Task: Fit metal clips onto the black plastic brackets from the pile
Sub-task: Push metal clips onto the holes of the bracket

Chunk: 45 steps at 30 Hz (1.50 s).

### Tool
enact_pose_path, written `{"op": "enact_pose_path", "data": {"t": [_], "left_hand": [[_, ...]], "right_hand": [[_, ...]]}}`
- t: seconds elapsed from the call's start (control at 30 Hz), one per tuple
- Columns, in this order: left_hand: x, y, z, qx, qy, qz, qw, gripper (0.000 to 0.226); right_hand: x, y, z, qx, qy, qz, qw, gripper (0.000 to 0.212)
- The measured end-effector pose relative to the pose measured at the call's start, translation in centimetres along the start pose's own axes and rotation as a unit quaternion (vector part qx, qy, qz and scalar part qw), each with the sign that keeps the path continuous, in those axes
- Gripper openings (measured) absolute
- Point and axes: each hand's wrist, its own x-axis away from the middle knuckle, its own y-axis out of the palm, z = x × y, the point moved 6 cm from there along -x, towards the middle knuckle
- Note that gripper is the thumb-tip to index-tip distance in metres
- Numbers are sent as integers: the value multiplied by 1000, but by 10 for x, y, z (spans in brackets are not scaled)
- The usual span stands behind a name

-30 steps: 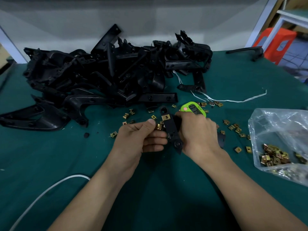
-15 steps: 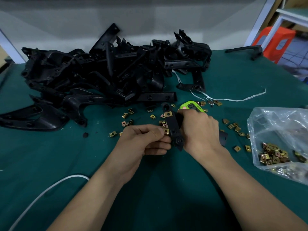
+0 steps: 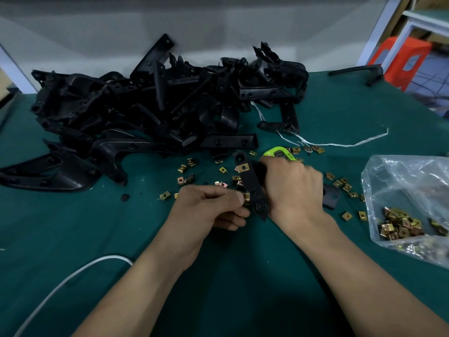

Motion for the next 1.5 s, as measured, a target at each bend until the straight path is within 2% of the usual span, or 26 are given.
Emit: {"op": "enact_pose_path", "data": {"t": [0.13, 0.4, 0.53, 0.7, 0.83, 0.9, 0.97, 1.07, 1.13, 1.2, 1.3, 1.37, 1.4, 1.5], "left_hand": [[0, -1, -5, 38, -11, 51, 998, 17], [7, 8, -8, 56, 1, 100, 993, 25], [9, 14, -8, 51, 11, 94, 994, 25], [6, 13, -10, 41, 8, 51, 998, 25], [3, 11, -8, 23, -2, -10, 1000, 20], [2, 11, -6, 13, 5, -32, 999, 20], [1, 10, -4, 7, 28, -26, 999, 18], [3, 8, 4, -3, 55, 28, 998, 12], [2, 7, 11, 18, 58, 71, 996, 7], [-4, 14, 16, 32, 47, 93, 994, 16], [-17, 45, 22, 45, 33, 99, 994, 20], [-26, 82, 27, 59, 31, 86, 994, 18], [-30, 103, 30, 59, 37, 73, 995, 20], [-38, 187, 42, 2, 70, -27, 997, 24]], "right_hand": [[-1, 1, -1, 8, 4, 0, 1000, 18], [0, -2, -4, 34, -2, 12, 999, 16], [4, -3, -12, 43, -7, 13, 999, 14], [4, 5, -13, 26, -20, -30, 999, 9], [8, 6, -16, 5, -38, -60, 997, 24], [7, 1, -13, -5, -35, -49, 998, 23], [4, -6, -9, -10, -43, -27, 999, 20], [5, -15, 2, -74, -72, -56, 993, 35], [9, -20, 16, -169, -67, -124, 975, 46], [15, -26, 37, -278, -41, -197, 939, 59], [28, -40, 76, -470, 23, -258, 844, 62], [37, -51, 105, -574, 91, -260, 771, 57], [40, -56, 119, -598, 117, -245, 754, 52], [56, -75, 176, -616, 200, -162, 744, 38]]}}
